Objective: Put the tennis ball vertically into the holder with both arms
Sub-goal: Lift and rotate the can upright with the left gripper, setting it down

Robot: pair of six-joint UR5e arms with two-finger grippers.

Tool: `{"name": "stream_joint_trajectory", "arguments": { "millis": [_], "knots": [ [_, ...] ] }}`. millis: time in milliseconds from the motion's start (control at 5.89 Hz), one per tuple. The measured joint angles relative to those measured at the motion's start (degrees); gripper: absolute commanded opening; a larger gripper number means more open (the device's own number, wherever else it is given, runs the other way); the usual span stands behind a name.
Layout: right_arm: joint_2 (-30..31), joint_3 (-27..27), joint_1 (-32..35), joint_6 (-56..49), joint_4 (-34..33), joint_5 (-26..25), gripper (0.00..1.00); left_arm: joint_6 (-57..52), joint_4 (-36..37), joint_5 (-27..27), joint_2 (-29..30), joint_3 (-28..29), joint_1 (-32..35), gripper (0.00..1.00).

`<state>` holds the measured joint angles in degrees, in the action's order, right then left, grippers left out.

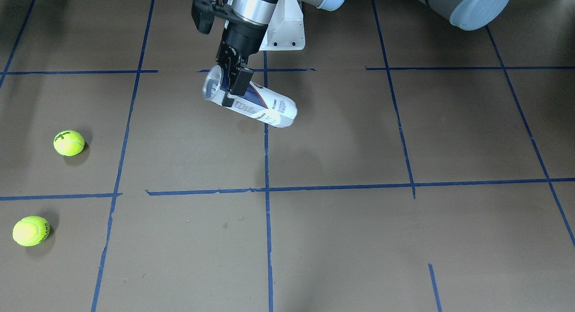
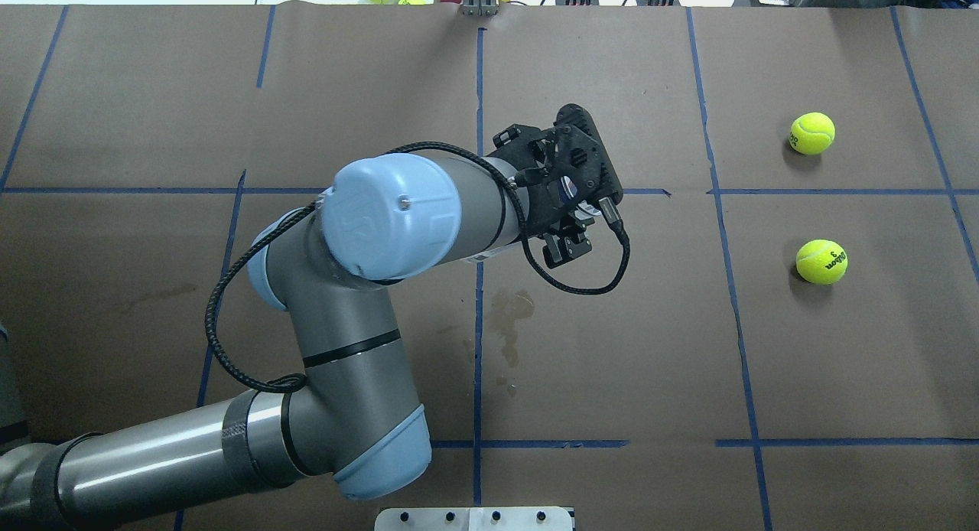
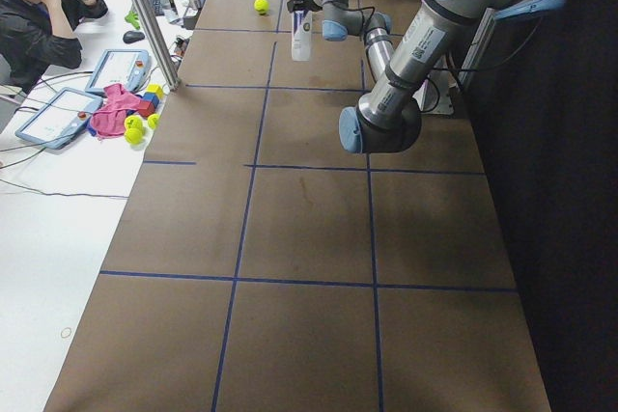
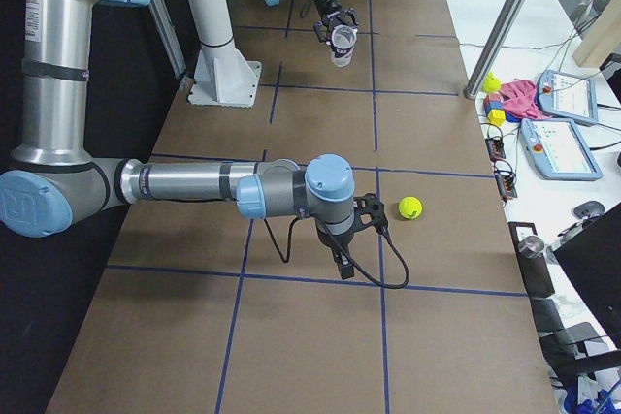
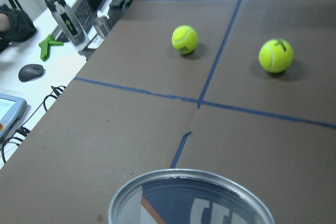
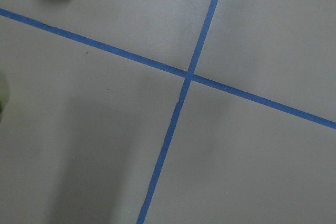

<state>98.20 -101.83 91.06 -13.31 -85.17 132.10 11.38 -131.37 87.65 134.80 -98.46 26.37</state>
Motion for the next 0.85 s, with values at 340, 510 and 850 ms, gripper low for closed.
{"name": "stream_joint_trajectory", "arguments": {
  "millis": [340, 510, 850],
  "knots": [
    [-0.02, -0.03, 0.0, 0.04, 0.0, 0.0, 1.0, 7.13, -16.93, -0.18, -4.09, 0.16, 1.39, 0.83],
    [-0.06, 0.02, 0.0, 0.07, 0.0, 0.03, 1.0, 8.98, -24.13, -0.68, -6.39, 0.63, 1.77, 0.83],
    [-0.14, -0.3, 0.0, 0.12, 0.0, 0.54, 1.0, 10.18, -37.61, -2.77, -9.02, 5.93, 1.63, 0.83]
  ]
}}
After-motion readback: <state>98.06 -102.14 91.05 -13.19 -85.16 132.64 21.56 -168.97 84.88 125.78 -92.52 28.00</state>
